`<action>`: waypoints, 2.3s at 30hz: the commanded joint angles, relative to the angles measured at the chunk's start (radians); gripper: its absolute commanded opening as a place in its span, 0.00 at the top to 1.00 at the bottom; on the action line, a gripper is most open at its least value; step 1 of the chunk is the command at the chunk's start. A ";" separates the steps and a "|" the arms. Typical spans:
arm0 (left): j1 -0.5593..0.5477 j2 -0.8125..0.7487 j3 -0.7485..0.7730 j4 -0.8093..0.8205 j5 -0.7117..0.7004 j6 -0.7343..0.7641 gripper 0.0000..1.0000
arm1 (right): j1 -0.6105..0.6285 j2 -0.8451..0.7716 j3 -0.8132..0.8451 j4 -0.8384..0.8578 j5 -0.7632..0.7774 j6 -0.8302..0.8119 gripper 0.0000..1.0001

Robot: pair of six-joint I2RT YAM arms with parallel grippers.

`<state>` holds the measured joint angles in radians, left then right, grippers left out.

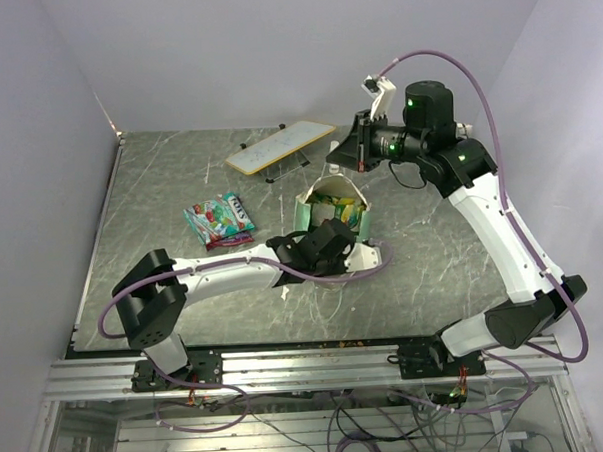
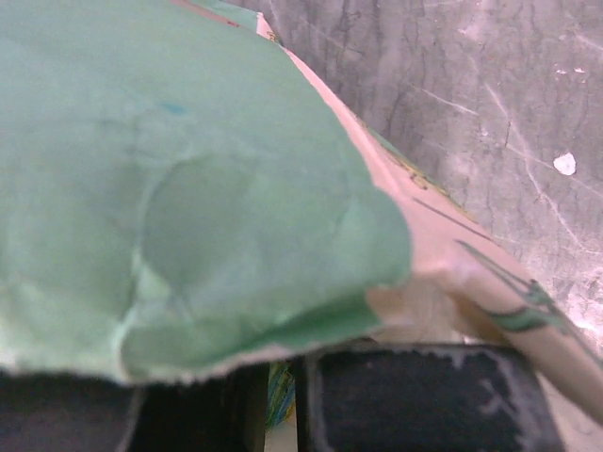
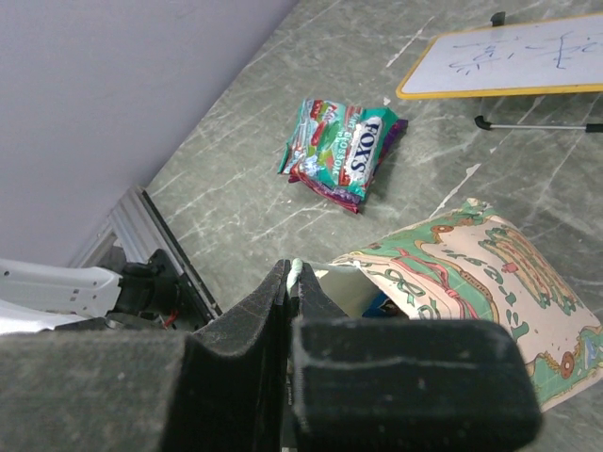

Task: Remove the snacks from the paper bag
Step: Take out the snack from the paper bag, then place the snack at the center of the board.

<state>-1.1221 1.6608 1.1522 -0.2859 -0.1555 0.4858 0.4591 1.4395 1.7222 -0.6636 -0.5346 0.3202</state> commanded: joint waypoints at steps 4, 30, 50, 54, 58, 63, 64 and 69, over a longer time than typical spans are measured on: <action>0.000 -0.058 0.100 -0.066 0.022 -0.034 0.83 | -0.027 -0.001 0.037 0.022 -0.035 -0.035 1.00; 0.024 -0.163 0.454 -0.356 0.127 -0.240 0.93 | -0.045 0.013 0.034 -0.032 -0.088 -0.150 1.00; 0.057 -0.500 0.651 -0.510 -0.128 -0.652 0.93 | -0.056 0.006 0.037 -0.020 -0.107 -0.142 1.00; 0.057 -0.581 0.667 -0.529 -0.327 -0.681 0.93 | -0.058 0.000 0.030 -0.019 -0.093 -0.141 1.00; 0.058 -0.581 0.704 -0.587 -0.561 -0.673 0.93 | -0.064 -0.004 0.019 -0.012 -0.089 -0.133 1.00; 0.061 -0.467 0.709 -0.668 -0.763 -0.490 0.93 | -0.068 -0.004 0.010 -0.013 -0.083 -0.130 1.00; 0.070 -0.448 0.672 -0.655 -0.778 -0.441 0.93 | -0.069 -0.005 0.007 -0.014 -0.081 -0.129 1.00; 0.299 -0.446 0.383 -0.434 -0.624 -0.214 0.93 | -0.073 -0.006 0.000 -0.014 -0.077 -0.120 1.00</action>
<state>-0.9630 1.1835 1.7081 -0.8448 -0.8185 0.0620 0.3958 1.4517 1.7214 -0.7071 -0.6136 0.1864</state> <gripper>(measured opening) 0.139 0.009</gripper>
